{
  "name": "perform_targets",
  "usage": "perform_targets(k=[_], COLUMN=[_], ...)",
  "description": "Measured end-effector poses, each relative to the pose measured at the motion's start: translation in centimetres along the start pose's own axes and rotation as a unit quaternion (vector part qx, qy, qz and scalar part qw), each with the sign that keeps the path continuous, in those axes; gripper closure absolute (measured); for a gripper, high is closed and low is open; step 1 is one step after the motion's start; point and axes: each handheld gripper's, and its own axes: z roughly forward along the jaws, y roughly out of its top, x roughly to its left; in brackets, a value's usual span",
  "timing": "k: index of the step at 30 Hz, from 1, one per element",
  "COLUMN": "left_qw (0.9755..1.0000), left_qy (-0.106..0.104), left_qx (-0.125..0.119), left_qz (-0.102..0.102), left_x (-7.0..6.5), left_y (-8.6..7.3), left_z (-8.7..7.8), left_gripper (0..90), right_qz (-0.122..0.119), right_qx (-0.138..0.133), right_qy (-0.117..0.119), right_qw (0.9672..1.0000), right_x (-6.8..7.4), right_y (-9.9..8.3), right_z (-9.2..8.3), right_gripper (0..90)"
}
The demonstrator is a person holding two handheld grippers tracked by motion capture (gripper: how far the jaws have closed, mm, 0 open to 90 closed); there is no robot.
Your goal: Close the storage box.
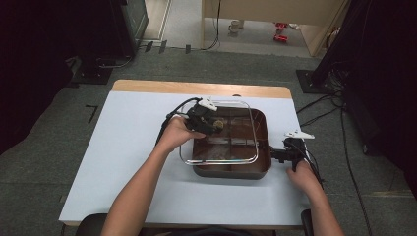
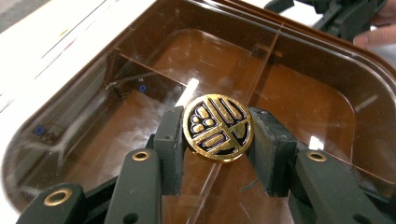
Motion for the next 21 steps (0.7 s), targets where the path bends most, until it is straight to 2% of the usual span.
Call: perform_targets(k=[3, 11, 16, 21], left_qw=[0.9999, 0.9985, 0.9984, 0.9989], left_qy=[-0.01, -0.037, -0.043, -0.039], left_qx=[0.007, 0.018, 0.024, 0.021], left_qz=[0.004, 0.035, 0.028, 0.018], left_x=[-0.2, -1.4, -1.6, -1.7], left_y=[0.3, 1.6, 1.9, 1.8], left_z=[0.8, 3.2, 3.8, 3.9], left_gripper=[59.4, 59.4, 59.2, 59.2], right_qz=[0.0, 0.0, 0.0, -0.001], right_qx=[0.0, 0.0, 0.0, -0.001], right_qy=[0.0, 0.0, 0.0, 0.0], right_qw=[1.0, 1.0, 1.0, 1.0], right_x=[0.0, 0.0, 0.0, 0.0], right_y=[0.0, 0.0, 0.0, 0.0], right_z=[0.0, 0.0, 0.0, 0.0], right_gripper=[12.1, 12.1, 12.1, 12.1])
